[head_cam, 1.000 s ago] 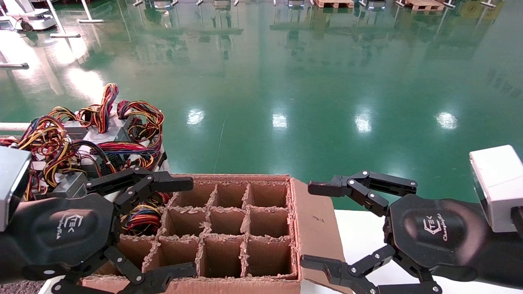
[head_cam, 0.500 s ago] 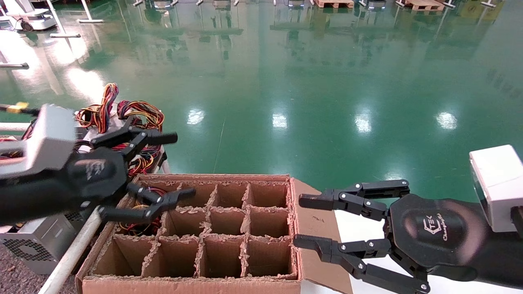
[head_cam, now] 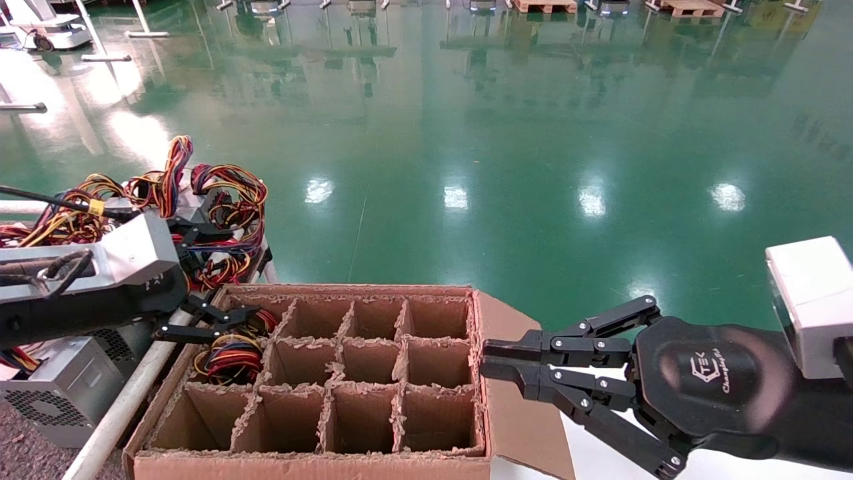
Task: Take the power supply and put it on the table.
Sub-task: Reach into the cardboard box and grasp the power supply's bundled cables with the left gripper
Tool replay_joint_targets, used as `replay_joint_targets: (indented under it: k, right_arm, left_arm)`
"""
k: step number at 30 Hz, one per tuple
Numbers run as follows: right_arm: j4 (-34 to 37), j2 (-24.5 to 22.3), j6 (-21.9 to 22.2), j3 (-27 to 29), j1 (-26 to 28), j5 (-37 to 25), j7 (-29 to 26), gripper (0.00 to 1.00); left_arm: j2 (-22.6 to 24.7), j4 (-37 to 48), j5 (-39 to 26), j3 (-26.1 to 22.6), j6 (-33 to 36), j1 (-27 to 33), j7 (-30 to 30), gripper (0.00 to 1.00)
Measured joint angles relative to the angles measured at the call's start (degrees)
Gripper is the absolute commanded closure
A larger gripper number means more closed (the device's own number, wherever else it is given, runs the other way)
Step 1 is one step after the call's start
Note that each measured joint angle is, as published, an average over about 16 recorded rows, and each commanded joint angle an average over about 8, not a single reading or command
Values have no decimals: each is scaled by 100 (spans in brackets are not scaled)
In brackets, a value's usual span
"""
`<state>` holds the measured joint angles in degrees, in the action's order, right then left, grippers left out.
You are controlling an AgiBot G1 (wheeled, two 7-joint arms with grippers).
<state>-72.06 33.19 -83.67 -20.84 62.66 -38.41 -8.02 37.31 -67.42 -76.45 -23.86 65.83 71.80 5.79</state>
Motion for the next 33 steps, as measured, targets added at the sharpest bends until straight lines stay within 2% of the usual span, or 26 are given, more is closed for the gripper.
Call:
replay_joint_targets:
  k: [6, 16, 17, 20, 21, 22, 25, 28, 29, 30, 33]
  right_arm:
    - [0, 0, 0, 0, 0, 0, 0, 100]
    - [0, 0, 0, -1, 0, 0, 0, 100]
    - [0, 0, 0, -1, 0, 0, 0, 98]
    - [0, 0, 0, -1, 0, 1, 0, 60]
    - [0, 0, 0, -1, 0, 1, 0, 48]
    - [0, 0, 0, -1, 0, 1, 0, 35]
    - [0, 0, 0, -1, 0, 1, 1, 0]
    - [0, 0, 0, -1, 0, 1, 1, 0]
    - [0, 0, 0, -1, 0, 1, 1, 0]
    - [0, 0, 0, -1, 0, 1, 1, 0]
    - [0, -1, 1, -1, 0, 1, 1, 0]
  left_arm:
    - [32, 266, -35, -64, 26, -65, 136, 0]
    - [-58, 448, -96, -252, 507, 18, 421, 0]
    - [-74, 455, -110, -267, 542, 23, 435, 0]
    - [-119, 471, -156, -303, 608, 24, 463, 0]
    - [-133, 472, -174, -312, 617, 19, 464, 3]
    - [-146, 472, -191, -319, 618, 13, 462, 12]
    - [-181, 457, -251, -333, 586, -18, 449, 49]
    - [-209, 429, -305, -334, 512, -61, 440, 87]
    - [-216, 416, -321, -334, 484, -78, 440, 96]
    - [-221, 402, -335, -334, 457, -94, 443, 100]
    - [-234, 344, -383, -337, 378, -138, 459, 100]
